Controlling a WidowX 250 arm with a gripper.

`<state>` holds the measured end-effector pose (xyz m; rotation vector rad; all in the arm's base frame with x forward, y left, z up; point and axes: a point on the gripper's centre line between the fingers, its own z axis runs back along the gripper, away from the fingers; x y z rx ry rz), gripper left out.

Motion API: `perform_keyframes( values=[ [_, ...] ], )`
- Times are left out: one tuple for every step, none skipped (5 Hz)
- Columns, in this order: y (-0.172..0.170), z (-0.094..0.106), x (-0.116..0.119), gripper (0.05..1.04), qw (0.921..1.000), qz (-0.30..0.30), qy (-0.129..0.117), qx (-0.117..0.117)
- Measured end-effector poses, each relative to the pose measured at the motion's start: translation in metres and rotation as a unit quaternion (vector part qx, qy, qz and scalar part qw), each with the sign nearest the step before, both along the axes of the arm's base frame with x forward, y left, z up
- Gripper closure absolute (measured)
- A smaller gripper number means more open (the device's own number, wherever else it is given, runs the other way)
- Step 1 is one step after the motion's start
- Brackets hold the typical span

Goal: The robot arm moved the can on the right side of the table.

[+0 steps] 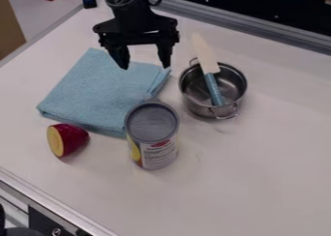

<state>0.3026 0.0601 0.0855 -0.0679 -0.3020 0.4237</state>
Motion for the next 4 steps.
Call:
perform_keyframes(
  values=[
    [-0.001, -0.008, -0.003, 0.085, 0.9999, -0.001, 0.015, -0.004],
    [0.008, -0.002, -0.005, 0.084, 0.9995, -0.017, 0.019, -0.019],
    [0.021, 0.010, -0.004, 0.085, 0.9981, -0.042, 0.041, -0.020],
    [0.022, -0.005, -0.007, 0.085, 0.9827, -0.142, 0.113, 0.037]
  ],
)
